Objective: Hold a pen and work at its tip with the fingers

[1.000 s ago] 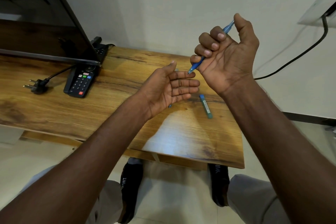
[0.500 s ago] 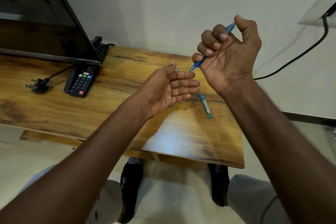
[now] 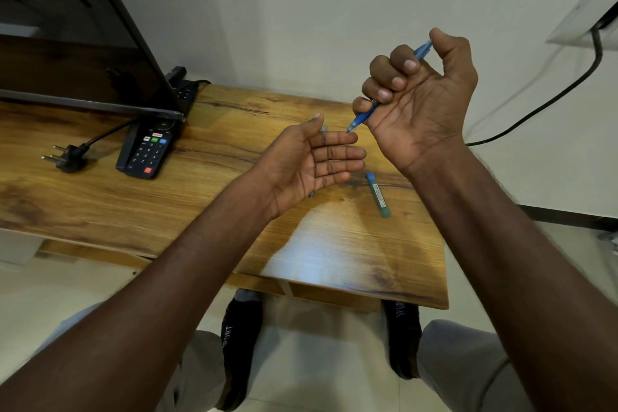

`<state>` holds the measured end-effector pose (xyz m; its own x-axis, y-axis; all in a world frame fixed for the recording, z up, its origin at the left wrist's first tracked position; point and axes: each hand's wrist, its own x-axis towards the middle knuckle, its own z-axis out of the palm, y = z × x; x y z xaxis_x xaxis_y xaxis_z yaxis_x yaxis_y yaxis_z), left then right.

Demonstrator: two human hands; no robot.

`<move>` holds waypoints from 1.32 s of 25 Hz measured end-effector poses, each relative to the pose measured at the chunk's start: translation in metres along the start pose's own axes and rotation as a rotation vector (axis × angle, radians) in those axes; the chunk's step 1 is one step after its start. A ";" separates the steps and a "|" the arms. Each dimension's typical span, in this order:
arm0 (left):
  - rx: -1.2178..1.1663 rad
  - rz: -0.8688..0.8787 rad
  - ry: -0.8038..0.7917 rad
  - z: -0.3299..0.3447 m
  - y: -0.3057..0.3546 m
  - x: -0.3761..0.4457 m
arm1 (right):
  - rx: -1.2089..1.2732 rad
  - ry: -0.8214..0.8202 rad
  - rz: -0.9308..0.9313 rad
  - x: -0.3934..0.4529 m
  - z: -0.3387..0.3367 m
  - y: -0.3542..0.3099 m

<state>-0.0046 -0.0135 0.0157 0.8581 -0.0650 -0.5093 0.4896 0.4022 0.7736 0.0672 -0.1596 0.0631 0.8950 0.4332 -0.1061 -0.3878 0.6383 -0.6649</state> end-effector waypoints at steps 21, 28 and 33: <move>-0.014 -0.007 0.004 0.001 0.001 -0.001 | -0.091 0.063 -0.004 0.001 0.001 0.000; -0.018 -0.007 -0.001 0.000 0.001 -0.001 | -0.066 0.073 0.026 0.003 0.000 0.001; -0.017 -0.011 0.000 0.000 0.001 -0.001 | -0.033 0.064 0.034 0.003 -0.001 0.001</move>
<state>-0.0051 -0.0135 0.0167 0.8530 -0.0696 -0.5173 0.4960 0.4165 0.7619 0.0698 -0.1582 0.0618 0.8940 0.4122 -0.1756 -0.4119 0.6018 -0.6843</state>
